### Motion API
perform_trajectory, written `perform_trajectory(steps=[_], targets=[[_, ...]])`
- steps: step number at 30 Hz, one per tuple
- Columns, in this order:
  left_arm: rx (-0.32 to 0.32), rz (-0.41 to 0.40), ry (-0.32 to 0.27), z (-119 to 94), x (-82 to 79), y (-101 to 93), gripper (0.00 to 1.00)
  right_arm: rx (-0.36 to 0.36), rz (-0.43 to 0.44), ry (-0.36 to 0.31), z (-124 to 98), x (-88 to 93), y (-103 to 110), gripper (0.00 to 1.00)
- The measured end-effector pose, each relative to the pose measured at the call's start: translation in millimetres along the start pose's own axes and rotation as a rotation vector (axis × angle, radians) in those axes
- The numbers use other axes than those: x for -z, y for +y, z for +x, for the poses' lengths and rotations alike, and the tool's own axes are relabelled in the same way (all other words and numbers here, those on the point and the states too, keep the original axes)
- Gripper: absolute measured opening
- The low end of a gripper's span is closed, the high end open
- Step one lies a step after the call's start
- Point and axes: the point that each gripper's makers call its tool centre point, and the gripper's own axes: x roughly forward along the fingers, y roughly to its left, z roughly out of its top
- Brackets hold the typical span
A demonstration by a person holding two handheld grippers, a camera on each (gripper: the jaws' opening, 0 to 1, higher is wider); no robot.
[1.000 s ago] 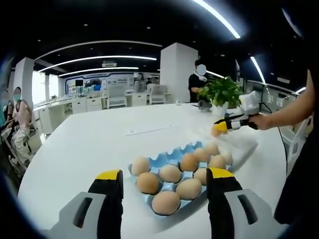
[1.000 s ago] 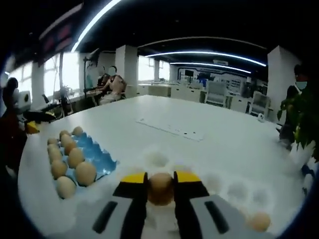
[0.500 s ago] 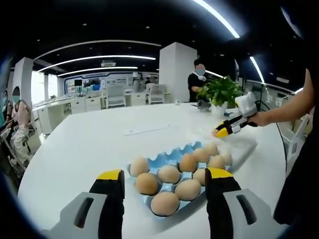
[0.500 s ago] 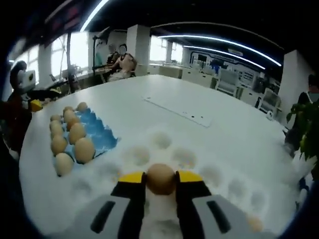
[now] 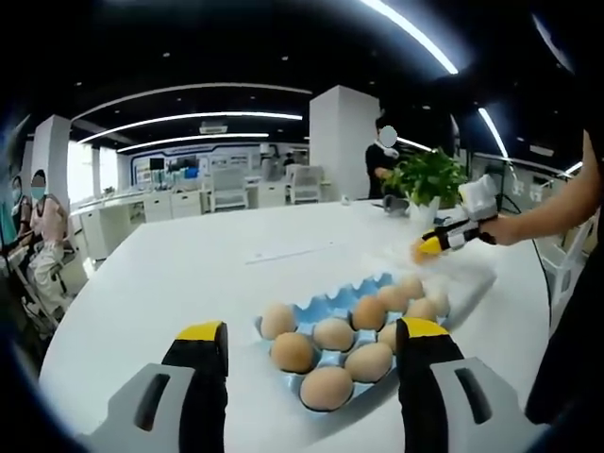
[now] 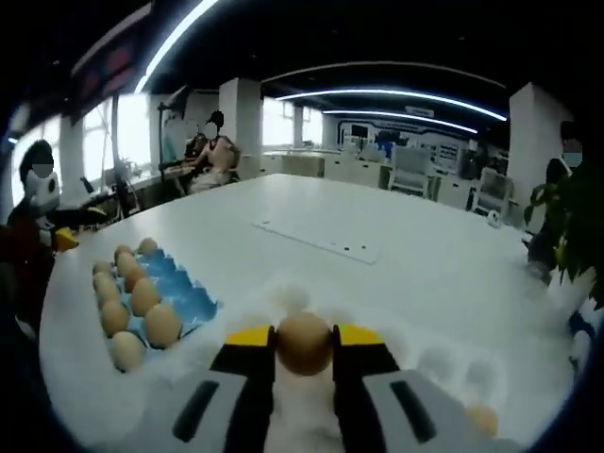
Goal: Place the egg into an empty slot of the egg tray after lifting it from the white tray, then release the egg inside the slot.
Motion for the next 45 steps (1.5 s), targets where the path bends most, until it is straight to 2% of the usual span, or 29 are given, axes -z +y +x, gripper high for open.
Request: perform_trajectory(steps=[6,12,29,37,45], targets=[[0.009,0.0,0.002,2.1,0.1,-3.7,0.74,-0.013,0.034,-0.042,-2.4,-14.5,8.3,0.23],[0.014,-0.001,0.0,3.1,-0.5,-5.1,0.74,-0.064,0.033,-0.072,5.4,-27.7,31.1,0.23],[0.005,-0.014,0.004,1.5,2.2,-0.6,0.75,-0.312,0.023,-0.111,65.0,-59.6,137.6,0.23],[0.007,-0.024,0.0,2.4,2.6,0.3,0.75,-0.405,0.015,-0.089,95.1,-59.9,187.0,0.23],[0.008,-0.029,-0.001,1.8,3.9,3.6,0.76,-0.469,-0.009,-0.056,111.5,-54.9,218.6,0.23]])
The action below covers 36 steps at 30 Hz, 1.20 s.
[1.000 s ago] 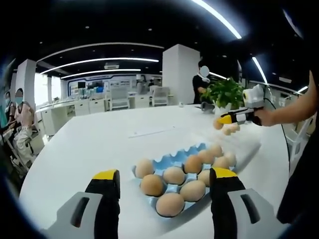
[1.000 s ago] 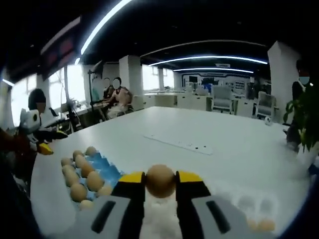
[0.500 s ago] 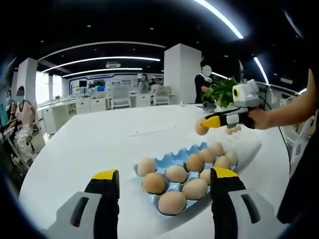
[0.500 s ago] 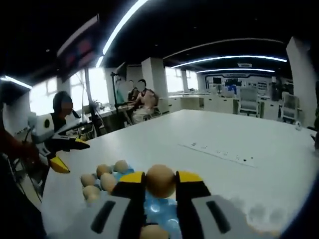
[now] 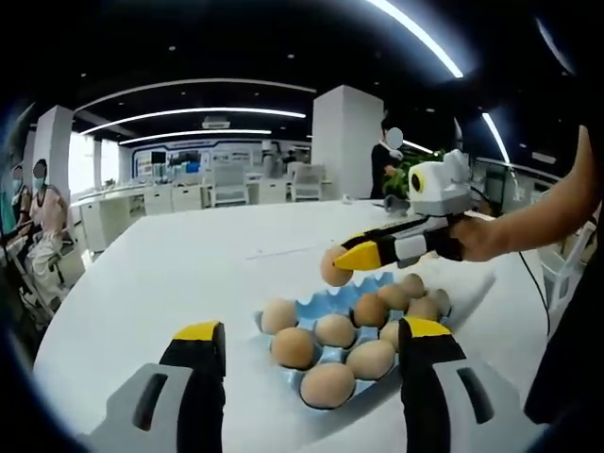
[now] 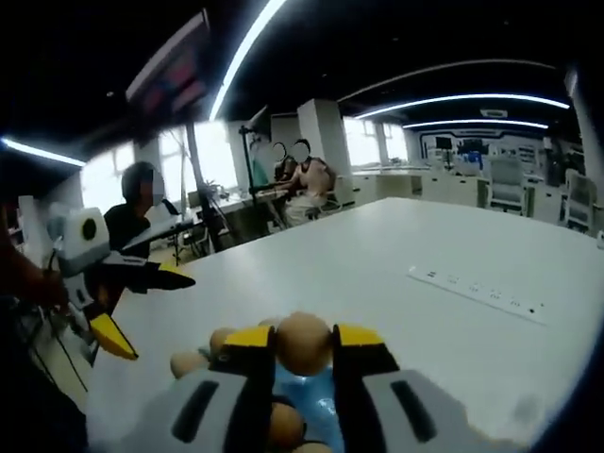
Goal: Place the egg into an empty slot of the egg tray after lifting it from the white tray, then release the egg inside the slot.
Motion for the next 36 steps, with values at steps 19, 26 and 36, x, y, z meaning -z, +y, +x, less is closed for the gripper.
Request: perform_trajectory(steps=[19,26,36], targets=[[-0.001,0.001,0.01,-0.4,4.8,1.9,0.75,-0.049,-0.034,0.104,25.8,29.7,11.0,0.23],[-0.008,0.001,0.01,-1.6,4.8,3.6,0.74,-0.062,-0.027,0.128,32.2,35.2,12.4,0.23],[-0.01,0.002,0.017,-1.7,6.1,4.0,0.74,-0.074,0.019,0.143,32.7,39.0,8.6,0.24]])
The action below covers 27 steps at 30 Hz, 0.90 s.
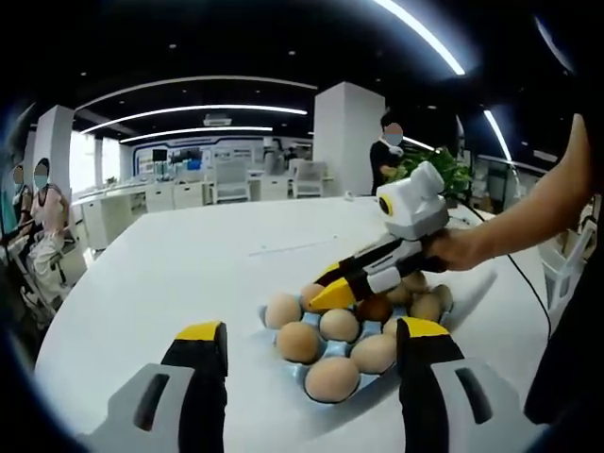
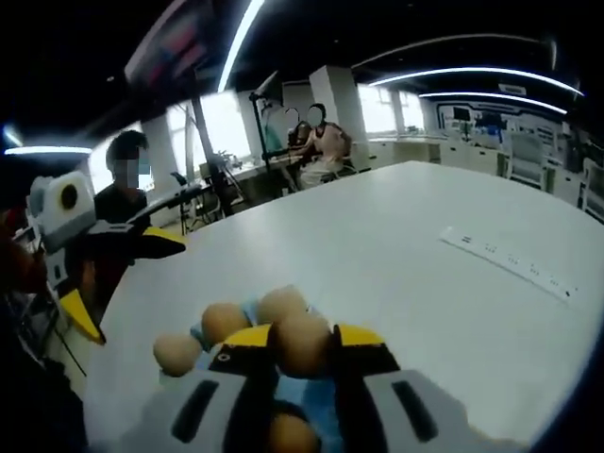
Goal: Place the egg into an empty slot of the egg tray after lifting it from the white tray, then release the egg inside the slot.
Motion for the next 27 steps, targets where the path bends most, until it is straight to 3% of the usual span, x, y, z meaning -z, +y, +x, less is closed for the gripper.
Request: perform_trajectory(steps=[23,27], targets=[[0.004,0.013,-0.004,-1.2,-4.7,-2.5,0.74,0.012,0.016,0.014,0.6,0.8,-0.4,0.25],[0.0,0.015,-0.006,-1.9,-6.6,-2.1,0.74,0.03,0.02,-0.036,-11.9,-3.1,-0.3,0.26]])
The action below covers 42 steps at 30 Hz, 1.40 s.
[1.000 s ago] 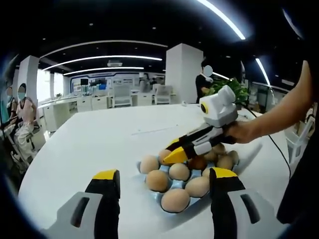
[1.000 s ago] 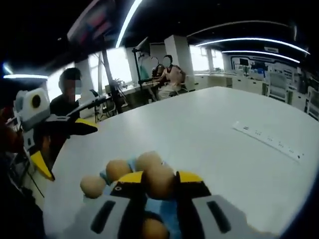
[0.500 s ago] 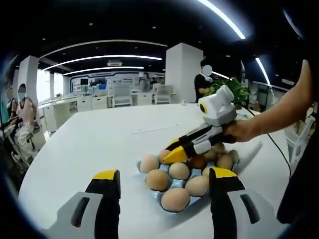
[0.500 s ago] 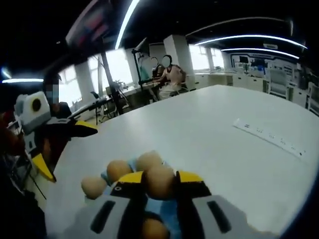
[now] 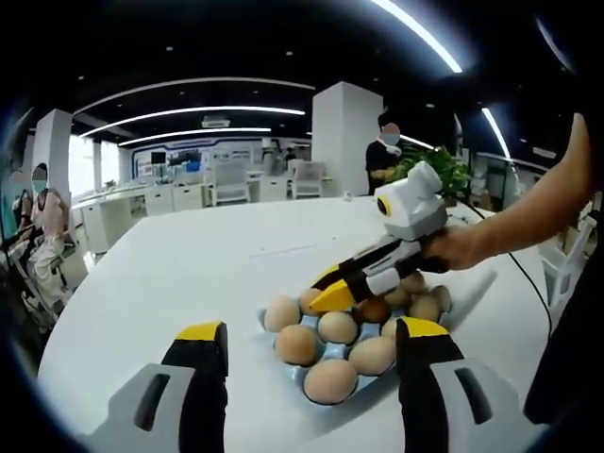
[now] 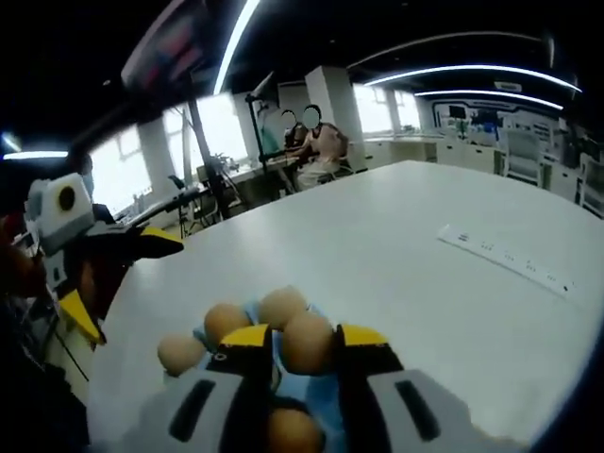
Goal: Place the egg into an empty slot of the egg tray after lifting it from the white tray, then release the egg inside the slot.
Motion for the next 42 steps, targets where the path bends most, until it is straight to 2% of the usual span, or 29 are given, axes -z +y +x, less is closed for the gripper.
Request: perform_trajectory(steps=[1,3,7,10,12,13,18,22,23,27,32,35,37,42], targets=[[0.001,0.002,-0.001,0.0,-0.5,-0.5,0.74,0.018,-0.01,-0.017,-7.8,-3.7,-1.9,0.26],[0.005,0.006,-0.001,-0.1,-1.4,-2.0,0.74,0.085,-0.087,-0.085,-20.9,-17.9,-14.2,0.25],[0.008,0.006,-0.003,0.2,-2.8,-3.4,0.73,0.16,0.034,-0.175,-56.2,-30.5,-38.9,0.25],[0.009,0.009,-0.007,1.2,-4.4,-5.6,0.73,0.263,0.059,-0.187,-89.4,-21.5,-68.6,0.24],[0.014,0.008,-0.007,2.2,-4.7,-7.3,0.73,0.302,0.094,-0.173,-106.0,-9.3,-81.6,0.24],[0.014,0.008,-0.007,2.5,-4.7,-7.6,0.73,0.316,0.099,-0.174,-109.6,-7.2,-85.0,0.24],[0.021,0.013,-0.009,3.5,-5.6,-10.7,0.73,0.459,0.103,-0.152,-157.9,19.0,-116.6,0.24],[0.025,0.012,-0.008,3.9,-5.9,-11.3,0.73,0.568,0.104,-0.145,-188.9,31.2,-138.6,0.24],[0.025,0.013,-0.008,4.0,-5.9,-11.4,0.73,0.61,0.113,-0.141,-200.2,35.7,-147.2,0.24],[0.026,0.012,-0.011,4.0,-6.6,-11.3,0.73,0.704,0.157,-0.141,-229.9,47.2,-167.3,0.24],[0.03,0.01,-0.009,4.2,-5.5,-12.6,0.73,0.746,0.158,-0.121,-247.8,59.7,-176.0,0.24],[0.032,0.009,-0.006,4.3,-4.2,-13.3,0.73,0.752,0.134,-0.111,-250.4,58.9,-173.3,0.24],[0.035,0.007,-0.006,3.8,-4.3,-14.0,0.72,0.769,0.079,-0.073,-252.3,58.8,-170.6,0.24],[0.03,0.006,-0.003,2.8,-3.9,-12.5,0.72,0.781,0.089,-0.042,-258.3,66.5,-174.1,0.26]])
